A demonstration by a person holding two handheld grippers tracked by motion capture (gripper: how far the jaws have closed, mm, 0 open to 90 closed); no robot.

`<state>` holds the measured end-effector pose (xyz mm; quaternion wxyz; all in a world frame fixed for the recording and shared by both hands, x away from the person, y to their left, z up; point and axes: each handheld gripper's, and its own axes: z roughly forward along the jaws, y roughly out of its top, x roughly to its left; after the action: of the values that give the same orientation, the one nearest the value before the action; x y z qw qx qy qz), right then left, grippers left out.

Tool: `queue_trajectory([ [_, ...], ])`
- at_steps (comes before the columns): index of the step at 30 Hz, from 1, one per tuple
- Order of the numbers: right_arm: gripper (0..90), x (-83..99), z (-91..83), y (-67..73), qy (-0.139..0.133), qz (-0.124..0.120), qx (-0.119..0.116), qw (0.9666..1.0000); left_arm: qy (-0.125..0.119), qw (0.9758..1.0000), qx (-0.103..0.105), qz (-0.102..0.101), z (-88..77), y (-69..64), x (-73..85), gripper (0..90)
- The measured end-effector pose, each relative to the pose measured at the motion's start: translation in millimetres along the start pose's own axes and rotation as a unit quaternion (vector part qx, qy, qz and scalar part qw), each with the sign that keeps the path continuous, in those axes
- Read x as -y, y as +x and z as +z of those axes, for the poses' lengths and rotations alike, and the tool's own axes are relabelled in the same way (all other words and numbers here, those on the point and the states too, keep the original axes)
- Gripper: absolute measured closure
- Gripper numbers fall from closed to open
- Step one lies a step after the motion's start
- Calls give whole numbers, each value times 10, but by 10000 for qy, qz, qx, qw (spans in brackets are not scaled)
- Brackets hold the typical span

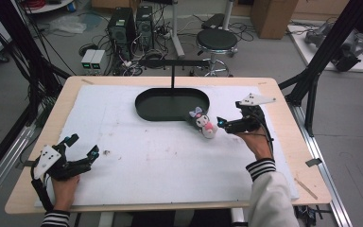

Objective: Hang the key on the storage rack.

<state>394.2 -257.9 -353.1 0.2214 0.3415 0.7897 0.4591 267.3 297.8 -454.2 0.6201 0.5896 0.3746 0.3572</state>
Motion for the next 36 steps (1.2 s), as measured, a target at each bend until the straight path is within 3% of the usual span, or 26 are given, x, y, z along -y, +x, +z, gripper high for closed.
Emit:
queue_trajectory([
  [4, 4, -137, 150, 8, 477, -84, -130, 9987, 7, 10000, 4, 2, -1, 0, 0, 106],
  [6, 4, -209, 270, 31, 860, -181, -219, 9959, 1, 10000, -1, 3, 0, 0, 0, 106],
  [7, 4, -209, 270, 31, 860, -181, -219, 9959, 2, 10000, -1, 1, 0, 0, 0, 106],
  [9, 5, -239, 351, 47, 1108, -236, -293, 9931, 3, 10000, 0, -5, 1, 1, 0, 105],
  [10, 5, -258, 427, 73, 1344, -326, -293, 9900, 9, 10000, 2, -6, 1, 3, -1, 106],
  [12, 4, -260, 464, 80, 1432, -346, -311, 9886, 17, 10000, 4, -9, 1, 4, -1, 106],
  [13, 5, -256, 530, 96, 1624, -348, -306, 9856, 17, 10000, 3, -9, 1, 4, -1, 106],
  [26, 5, -152, 743, 120, 2264, -245, -382, 9730, 36, 10000, 12, 28, 1, 4, -2, 106],
  [36, 5, -63, 891, 154, 2816, -219, -478, 9581, 14, 10000, 5, -4, 2, 2, -1, 106],
])
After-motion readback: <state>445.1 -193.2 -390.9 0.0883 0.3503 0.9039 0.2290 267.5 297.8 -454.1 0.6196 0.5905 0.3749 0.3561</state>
